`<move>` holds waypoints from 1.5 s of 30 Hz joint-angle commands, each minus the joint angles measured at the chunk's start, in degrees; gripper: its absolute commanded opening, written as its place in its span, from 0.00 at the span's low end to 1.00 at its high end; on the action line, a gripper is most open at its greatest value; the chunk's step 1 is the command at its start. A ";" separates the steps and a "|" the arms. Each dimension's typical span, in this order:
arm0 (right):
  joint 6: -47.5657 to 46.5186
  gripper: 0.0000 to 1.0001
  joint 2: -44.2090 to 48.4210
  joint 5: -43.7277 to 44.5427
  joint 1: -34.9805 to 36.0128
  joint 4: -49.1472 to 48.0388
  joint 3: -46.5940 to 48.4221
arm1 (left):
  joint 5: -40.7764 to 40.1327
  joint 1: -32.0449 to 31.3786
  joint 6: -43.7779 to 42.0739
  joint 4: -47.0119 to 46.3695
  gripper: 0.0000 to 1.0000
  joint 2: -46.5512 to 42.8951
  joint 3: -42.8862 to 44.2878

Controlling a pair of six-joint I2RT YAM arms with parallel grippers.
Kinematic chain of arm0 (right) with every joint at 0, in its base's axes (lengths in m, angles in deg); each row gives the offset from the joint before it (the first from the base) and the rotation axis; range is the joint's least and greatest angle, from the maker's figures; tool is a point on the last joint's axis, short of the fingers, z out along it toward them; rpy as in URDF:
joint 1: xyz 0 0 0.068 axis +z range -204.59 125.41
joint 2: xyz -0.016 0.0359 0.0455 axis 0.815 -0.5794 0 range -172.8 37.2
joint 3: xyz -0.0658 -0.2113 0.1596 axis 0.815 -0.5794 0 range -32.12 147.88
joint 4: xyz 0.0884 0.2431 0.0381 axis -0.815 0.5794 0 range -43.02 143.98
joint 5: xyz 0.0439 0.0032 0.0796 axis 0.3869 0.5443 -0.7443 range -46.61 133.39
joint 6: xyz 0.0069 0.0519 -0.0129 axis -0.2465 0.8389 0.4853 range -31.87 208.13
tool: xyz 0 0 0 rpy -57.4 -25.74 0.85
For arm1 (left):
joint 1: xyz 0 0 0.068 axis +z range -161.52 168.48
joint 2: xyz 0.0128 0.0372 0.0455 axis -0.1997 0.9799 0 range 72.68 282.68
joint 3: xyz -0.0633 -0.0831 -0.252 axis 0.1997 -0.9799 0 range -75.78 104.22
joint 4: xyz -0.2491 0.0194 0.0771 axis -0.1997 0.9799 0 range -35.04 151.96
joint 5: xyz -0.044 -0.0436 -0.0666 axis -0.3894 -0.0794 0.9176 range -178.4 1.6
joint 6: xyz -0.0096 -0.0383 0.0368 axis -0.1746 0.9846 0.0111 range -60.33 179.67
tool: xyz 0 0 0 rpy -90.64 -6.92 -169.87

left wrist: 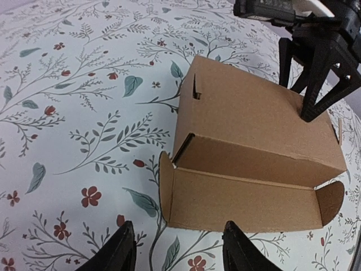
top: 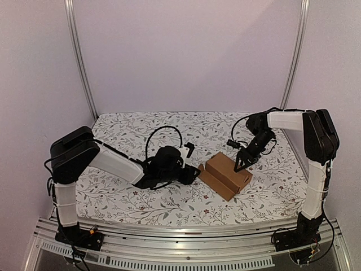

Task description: Fold the paper box

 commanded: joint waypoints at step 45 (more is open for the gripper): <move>-0.15 0.48 -3.14 2.06 0.17 0.05 -1.08 | 7.57 2.89 -10.06 5.30 0.00 7.83 10.42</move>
